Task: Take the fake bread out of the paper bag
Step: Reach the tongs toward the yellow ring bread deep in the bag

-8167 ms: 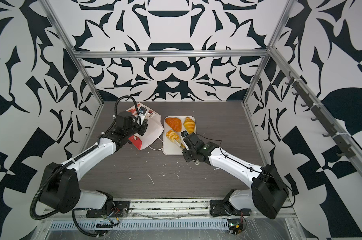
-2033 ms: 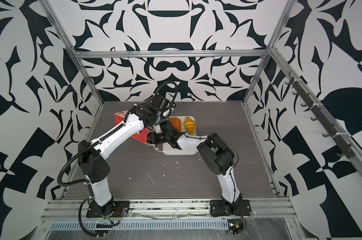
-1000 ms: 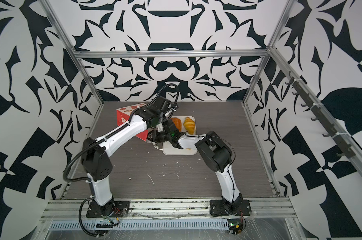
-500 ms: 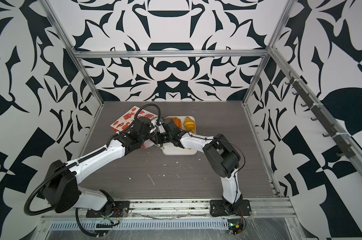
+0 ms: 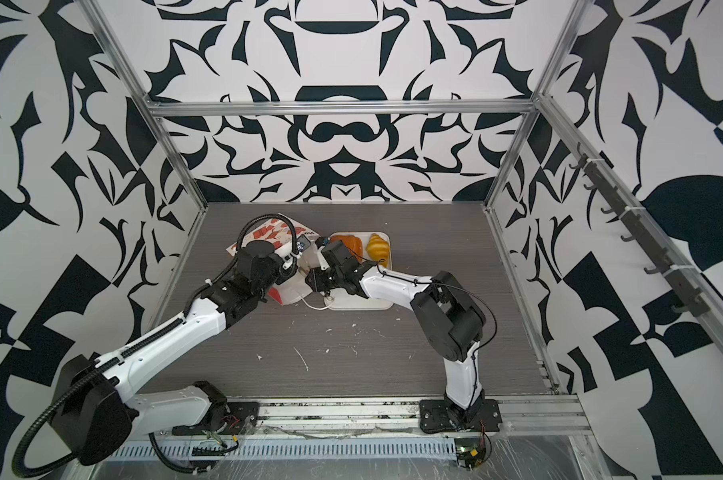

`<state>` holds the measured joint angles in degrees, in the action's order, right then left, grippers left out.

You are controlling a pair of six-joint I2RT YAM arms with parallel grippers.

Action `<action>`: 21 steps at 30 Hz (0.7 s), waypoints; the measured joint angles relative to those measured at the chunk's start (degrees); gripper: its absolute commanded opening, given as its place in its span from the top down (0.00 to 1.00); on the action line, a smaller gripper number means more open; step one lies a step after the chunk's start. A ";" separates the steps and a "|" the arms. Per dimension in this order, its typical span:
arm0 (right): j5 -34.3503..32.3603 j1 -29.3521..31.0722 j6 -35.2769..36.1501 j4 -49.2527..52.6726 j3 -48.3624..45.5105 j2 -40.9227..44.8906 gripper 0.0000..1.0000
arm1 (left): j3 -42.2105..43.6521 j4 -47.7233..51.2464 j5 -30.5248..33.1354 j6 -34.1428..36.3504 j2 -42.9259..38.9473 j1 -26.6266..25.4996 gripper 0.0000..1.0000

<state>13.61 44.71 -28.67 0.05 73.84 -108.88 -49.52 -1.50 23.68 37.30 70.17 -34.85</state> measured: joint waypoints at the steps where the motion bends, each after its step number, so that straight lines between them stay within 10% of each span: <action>1: -0.39 0.13 -0.02 0.00 0.00 0.24 0.60 | 0.46 -0.44 -0.66 0.00 0.00 0.09 1.00; 21: -4.79 0.90 -4.57 1.73 0.00 0.81 0.51 | 2.40 -4.24 -7.19 -2.71 1.07 0.74 1.00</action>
<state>8.82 45.60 -33.23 1.78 73.84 -108.07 -47.11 -5.74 16.49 34.59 71.24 -34.11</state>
